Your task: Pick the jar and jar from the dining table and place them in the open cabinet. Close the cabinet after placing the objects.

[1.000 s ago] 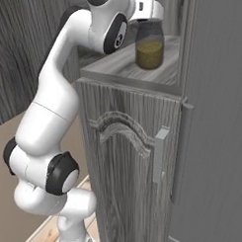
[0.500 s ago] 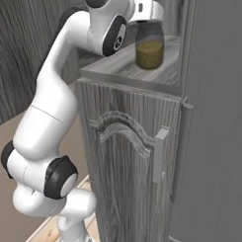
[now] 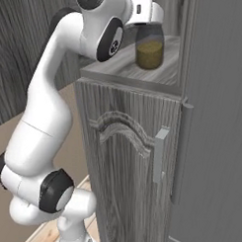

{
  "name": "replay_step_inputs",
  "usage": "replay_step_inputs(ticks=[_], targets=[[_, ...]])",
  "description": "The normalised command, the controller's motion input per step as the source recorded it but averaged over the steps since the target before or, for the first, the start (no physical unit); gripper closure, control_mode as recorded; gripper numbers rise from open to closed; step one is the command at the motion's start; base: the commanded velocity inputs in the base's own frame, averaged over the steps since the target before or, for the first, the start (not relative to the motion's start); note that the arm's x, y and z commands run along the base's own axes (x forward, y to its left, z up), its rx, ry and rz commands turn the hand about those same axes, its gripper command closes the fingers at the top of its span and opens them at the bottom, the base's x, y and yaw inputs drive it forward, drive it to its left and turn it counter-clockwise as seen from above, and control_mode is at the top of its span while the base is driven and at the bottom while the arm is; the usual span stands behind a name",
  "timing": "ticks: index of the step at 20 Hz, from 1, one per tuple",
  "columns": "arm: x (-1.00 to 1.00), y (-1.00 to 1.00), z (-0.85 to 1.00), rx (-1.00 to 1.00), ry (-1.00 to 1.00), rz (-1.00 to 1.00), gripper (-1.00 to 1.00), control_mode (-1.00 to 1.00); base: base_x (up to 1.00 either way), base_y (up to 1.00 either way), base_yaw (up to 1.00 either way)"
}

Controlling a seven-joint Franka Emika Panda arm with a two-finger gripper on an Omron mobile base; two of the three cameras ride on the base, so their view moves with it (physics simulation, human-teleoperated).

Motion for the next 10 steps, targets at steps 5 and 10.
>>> replay_step_inputs(ticks=[5, 10], targets=[[-0.40, 0.00, 0.00, 0.00, 0.00, 0.00, -1.00, -1.00, 0.00, 0.00, 0.00], [-0.61, 0.00, 0.00, 0.00, 0.00, 0.00, -1.00, -1.00, 0.00, 0.00, 0.00]])
